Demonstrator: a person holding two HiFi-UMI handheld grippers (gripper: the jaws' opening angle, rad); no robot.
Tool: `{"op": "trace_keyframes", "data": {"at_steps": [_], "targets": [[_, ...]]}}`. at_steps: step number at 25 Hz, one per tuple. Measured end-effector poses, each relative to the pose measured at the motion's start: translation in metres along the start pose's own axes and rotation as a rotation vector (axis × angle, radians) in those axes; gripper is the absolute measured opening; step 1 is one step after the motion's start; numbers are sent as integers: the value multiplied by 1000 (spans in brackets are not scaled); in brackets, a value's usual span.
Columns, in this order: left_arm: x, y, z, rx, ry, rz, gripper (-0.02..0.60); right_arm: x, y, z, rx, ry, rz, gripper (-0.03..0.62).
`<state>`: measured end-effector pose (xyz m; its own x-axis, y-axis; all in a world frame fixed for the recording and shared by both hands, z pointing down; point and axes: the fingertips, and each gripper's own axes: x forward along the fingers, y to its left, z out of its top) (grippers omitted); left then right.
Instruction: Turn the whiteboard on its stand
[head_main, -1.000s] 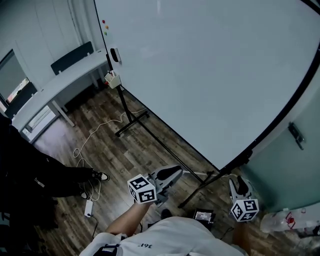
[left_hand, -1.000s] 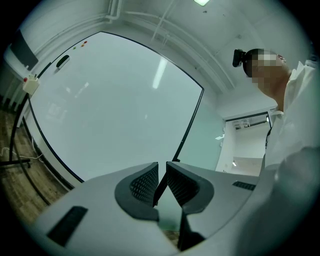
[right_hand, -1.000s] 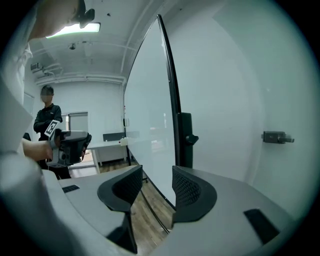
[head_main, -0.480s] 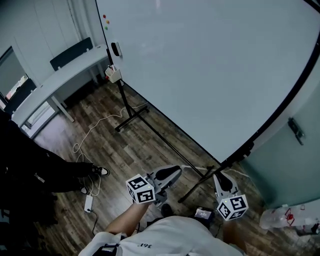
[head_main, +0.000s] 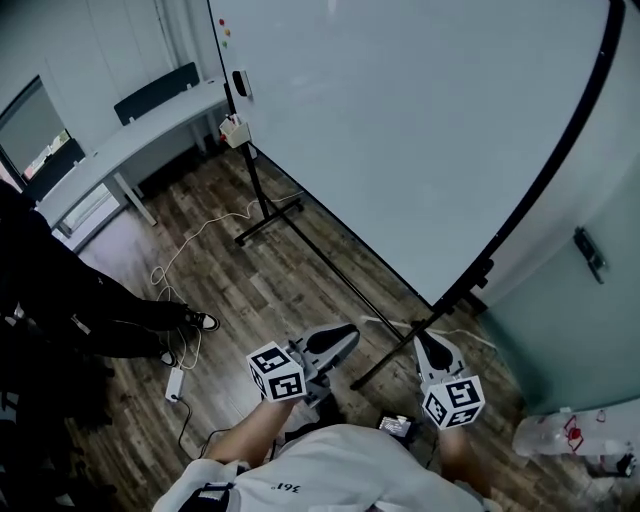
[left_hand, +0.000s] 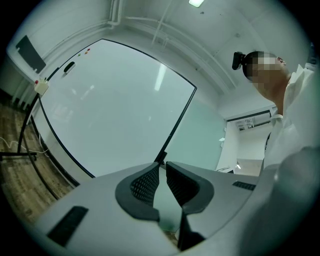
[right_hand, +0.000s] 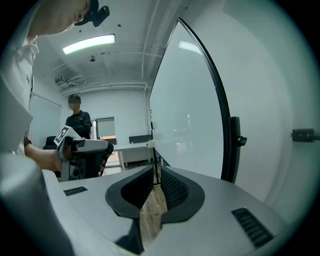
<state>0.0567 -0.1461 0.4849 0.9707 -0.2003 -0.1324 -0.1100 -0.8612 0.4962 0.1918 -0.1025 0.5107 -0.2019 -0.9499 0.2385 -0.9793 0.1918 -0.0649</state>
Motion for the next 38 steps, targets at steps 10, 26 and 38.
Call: {"op": "trace_keyframes", "data": {"at_steps": [10,26,38], "targets": [[1,-52,-26,-9,26,6,46,-48,0,-12,-27,20,-9,55],[-30,-105,-51,24,35,40,48,-84,31,-20,-30,18,48,46],[-66,-81,-32,46,69,39,46,-53,60,-10,25,-6,16,43]]}}
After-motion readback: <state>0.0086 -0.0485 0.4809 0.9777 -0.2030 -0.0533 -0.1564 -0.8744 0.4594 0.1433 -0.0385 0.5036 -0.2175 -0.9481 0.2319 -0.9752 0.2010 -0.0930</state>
